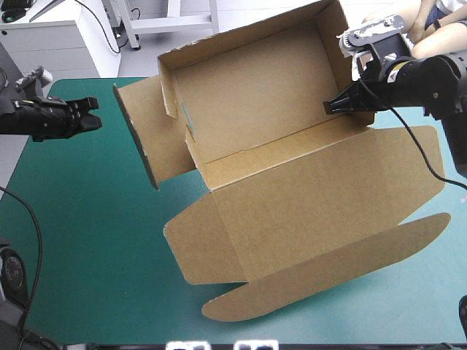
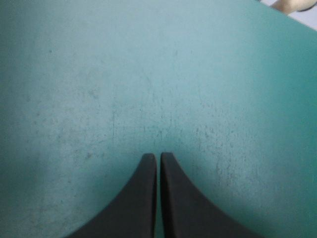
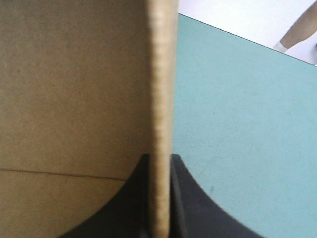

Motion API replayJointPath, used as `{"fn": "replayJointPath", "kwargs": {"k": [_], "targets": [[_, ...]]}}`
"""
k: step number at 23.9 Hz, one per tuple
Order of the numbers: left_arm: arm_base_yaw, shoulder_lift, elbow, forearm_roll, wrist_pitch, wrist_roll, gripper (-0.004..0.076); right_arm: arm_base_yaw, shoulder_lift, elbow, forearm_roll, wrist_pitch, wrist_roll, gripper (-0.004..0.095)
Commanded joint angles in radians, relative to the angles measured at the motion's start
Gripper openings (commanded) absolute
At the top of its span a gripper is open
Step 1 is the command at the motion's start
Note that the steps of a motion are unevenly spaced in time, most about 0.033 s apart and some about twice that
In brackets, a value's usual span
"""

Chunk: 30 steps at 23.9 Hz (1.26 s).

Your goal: Fold the box

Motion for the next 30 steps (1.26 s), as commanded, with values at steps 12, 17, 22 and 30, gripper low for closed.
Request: {"fn": "replayJointPath", "kwargs": {"k": [12,17,22,30], "targets": [[-0.268,-0.043,0.149,-0.282,-0.154,0.254,0.0006,-0.005,0.082,-0.029,0.12,-0.085,-0.019,-0.0019],[-0.304,-0.075,0.149,-0.284,-0.172,0.228,0.0006,-0.005,0.132,-0.029,0.024,-0.087,0.032,-0.002],[-0.352,-0.096,0.149,-0.281,-0.142,0.156,0.0006,-0.005,0.162,-0.029,-0.007,-0.089,0.046,-0.0019],[-0.487,-0.096,0.149,-0.291,-0.212,0.146,0.0006,-0.005,0.168,-0.029,-0.008,-0.094,0.046,-0.0018]]}}
